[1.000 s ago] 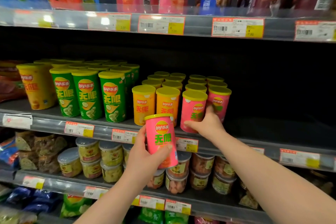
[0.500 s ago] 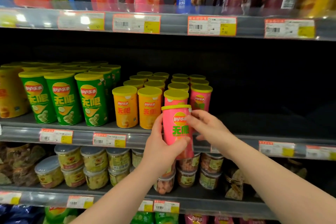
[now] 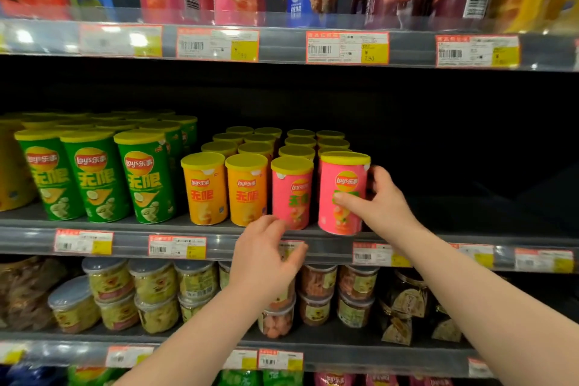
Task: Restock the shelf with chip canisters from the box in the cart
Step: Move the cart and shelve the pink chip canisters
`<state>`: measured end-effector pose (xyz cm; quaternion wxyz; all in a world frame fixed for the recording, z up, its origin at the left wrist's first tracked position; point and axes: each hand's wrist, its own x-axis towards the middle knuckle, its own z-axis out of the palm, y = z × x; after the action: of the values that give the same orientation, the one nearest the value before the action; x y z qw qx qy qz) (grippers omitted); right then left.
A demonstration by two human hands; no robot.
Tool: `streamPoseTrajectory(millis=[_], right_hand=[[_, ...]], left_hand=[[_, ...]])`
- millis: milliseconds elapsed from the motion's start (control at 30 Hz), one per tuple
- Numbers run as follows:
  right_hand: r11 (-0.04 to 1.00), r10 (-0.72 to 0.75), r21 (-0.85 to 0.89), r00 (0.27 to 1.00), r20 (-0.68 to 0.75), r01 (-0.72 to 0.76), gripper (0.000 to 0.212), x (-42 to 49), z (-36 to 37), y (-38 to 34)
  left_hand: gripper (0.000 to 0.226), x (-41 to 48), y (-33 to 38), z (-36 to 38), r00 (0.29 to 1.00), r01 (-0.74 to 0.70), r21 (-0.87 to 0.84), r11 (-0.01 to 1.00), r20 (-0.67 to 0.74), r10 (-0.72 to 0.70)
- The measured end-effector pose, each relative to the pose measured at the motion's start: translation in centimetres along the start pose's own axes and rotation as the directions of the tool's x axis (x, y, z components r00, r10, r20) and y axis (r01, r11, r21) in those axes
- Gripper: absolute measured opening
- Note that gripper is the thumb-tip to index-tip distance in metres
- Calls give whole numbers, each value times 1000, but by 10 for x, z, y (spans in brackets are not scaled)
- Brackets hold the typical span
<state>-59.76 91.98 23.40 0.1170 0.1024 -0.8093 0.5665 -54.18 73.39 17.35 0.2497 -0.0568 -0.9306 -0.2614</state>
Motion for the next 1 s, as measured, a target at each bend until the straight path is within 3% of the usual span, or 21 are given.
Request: streamPoseTrajectory(millis=[67, 200, 733, 1000], right_hand=[[999, -6, -34, 1000, -24, 5, 76, 9, 2, 5], [997, 10, -73, 1000, -21, -11, 78, 21, 12, 14], [970, 51, -242, 996, 67, -34, 76, 20, 10, 33], [945, 38, -324, 999, -20, -43, 82, 9, 8, 32]], left_hand=[[56, 1, -14, 6, 997, -73, 179, 981, -12, 76], [49, 0, -24, 11, 985, -170, 307, 936, 35, 168], [43, -2, -28, 16, 983, -180, 404, 897, 99, 152], [43, -6, -28, 18, 983, -174, 377, 910, 125, 136]])
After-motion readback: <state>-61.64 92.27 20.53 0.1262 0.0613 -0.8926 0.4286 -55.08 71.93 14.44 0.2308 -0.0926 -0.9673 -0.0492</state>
